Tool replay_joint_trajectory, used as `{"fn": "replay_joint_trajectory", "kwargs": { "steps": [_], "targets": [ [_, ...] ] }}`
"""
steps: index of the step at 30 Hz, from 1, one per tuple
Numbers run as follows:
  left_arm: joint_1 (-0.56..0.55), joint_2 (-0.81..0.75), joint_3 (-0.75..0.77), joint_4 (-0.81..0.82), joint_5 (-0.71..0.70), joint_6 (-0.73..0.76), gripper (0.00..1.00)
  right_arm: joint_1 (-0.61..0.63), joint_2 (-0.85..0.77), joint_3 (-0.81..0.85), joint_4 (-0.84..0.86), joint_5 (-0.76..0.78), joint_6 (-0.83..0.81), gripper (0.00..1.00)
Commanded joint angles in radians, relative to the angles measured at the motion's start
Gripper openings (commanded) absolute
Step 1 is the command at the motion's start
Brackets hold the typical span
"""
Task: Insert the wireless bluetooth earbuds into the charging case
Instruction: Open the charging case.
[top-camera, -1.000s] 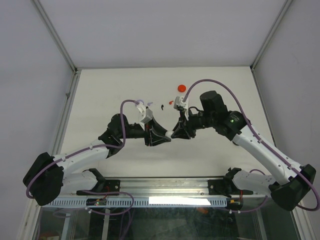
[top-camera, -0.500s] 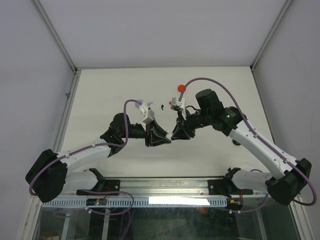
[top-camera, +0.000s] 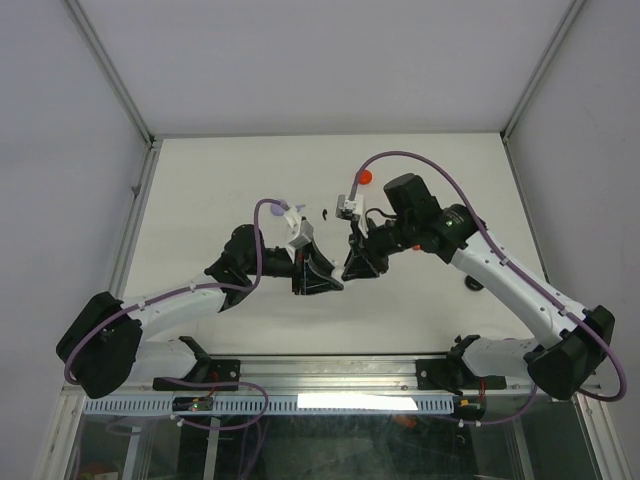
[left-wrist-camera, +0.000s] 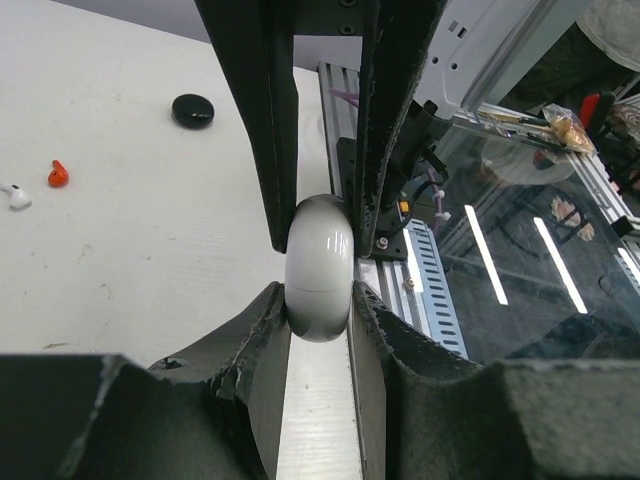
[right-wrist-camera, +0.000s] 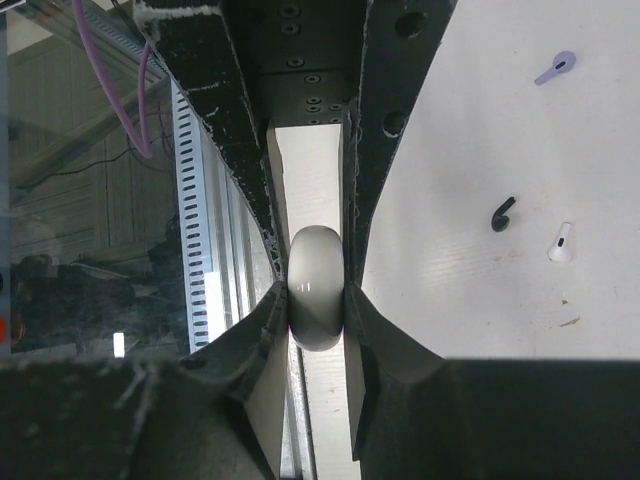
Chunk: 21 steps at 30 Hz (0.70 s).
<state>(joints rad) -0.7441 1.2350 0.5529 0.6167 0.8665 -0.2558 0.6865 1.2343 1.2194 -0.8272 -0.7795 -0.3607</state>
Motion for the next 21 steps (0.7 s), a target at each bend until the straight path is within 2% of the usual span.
{"fn": "replay_joint_trajectory", "kwargs": {
  "steps": [1, 6, 9, 13, 17, 21],
  "targets": [
    [-0.001, 0.009, 0.035, 0.049, 0.079, -0.009, 0.31, 0.008, 0.008, 0.066, 0.049, -0.011, -0.025, 0.0],
    [-0.001, 0.012, 0.034, 0.055, 0.079, -0.009, 0.29, 0.017, 0.021, 0.073, 0.034, -0.007, -0.036, 0.0],
    [-0.001, 0.012, 0.03, 0.063, 0.08, -0.01, 0.25, 0.023, 0.025, 0.079, 0.025, 0.001, -0.04, 0.0],
    [-0.001, -0.001, 0.015, 0.068, 0.076, 0.025, 0.03, 0.025, 0.013, 0.084, 0.024, 0.02, -0.037, 0.0],
    [-0.001, -0.03, -0.005, 0.047, 0.042, 0.076, 0.0, 0.026, -0.009, 0.088, 0.033, 0.028, -0.022, 0.11],
    [-0.001, -0.045, -0.025, 0.046, 0.036, 0.124, 0.0, 0.031, -0.024, 0.08, 0.049, 0.05, -0.008, 0.28]
  ]
}}
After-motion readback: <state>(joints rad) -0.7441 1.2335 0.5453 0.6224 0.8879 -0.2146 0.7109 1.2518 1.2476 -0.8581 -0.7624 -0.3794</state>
